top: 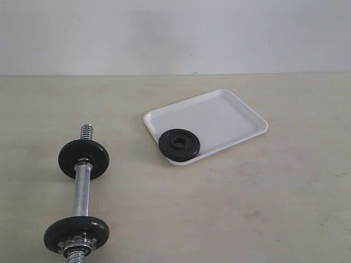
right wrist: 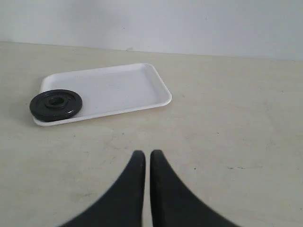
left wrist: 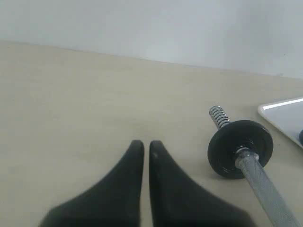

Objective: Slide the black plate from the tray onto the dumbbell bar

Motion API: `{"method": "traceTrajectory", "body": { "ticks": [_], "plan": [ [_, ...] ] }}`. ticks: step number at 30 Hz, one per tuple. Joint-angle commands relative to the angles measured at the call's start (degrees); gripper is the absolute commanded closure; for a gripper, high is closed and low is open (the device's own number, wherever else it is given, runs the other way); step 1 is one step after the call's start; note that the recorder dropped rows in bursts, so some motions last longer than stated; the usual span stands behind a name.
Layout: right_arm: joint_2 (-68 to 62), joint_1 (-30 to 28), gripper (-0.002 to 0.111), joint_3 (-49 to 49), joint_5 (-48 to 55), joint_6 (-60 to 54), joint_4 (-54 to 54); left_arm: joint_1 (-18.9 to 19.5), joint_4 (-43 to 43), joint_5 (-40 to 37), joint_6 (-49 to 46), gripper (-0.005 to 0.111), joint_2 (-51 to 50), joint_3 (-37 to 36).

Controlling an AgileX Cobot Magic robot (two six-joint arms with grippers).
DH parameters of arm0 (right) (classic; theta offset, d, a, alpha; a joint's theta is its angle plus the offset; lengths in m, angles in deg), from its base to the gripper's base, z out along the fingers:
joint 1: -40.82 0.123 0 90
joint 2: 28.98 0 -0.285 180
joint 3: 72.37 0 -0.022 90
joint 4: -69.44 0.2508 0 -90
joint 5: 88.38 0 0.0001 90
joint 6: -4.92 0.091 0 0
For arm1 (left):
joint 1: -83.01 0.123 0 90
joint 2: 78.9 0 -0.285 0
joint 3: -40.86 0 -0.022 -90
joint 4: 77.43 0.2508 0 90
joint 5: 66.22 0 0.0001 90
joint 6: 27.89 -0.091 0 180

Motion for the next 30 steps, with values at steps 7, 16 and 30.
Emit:
{"method": "traceTrajectory", "body": {
  "ticks": [7,16,30],
  "plan": [
    [0.28,-0.12,0.109,-0.06,-0.74,-0.19,-0.48,0.15,0.07,-0.04,-0.22,0.103,0.18,0.03],
    [0.28,-0.12,0.109,-0.06,-0.74,-0.19,-0.48,0.15,0.07,-0.04,-0.22,0.103,0.18,0.03],
    [0.28,-0.12,0.109,-0.06,0.77,-0.19,-0.48,0.15,0.07,-0.04,-0.22,0.103,0.18,0.03]
  ]
}}
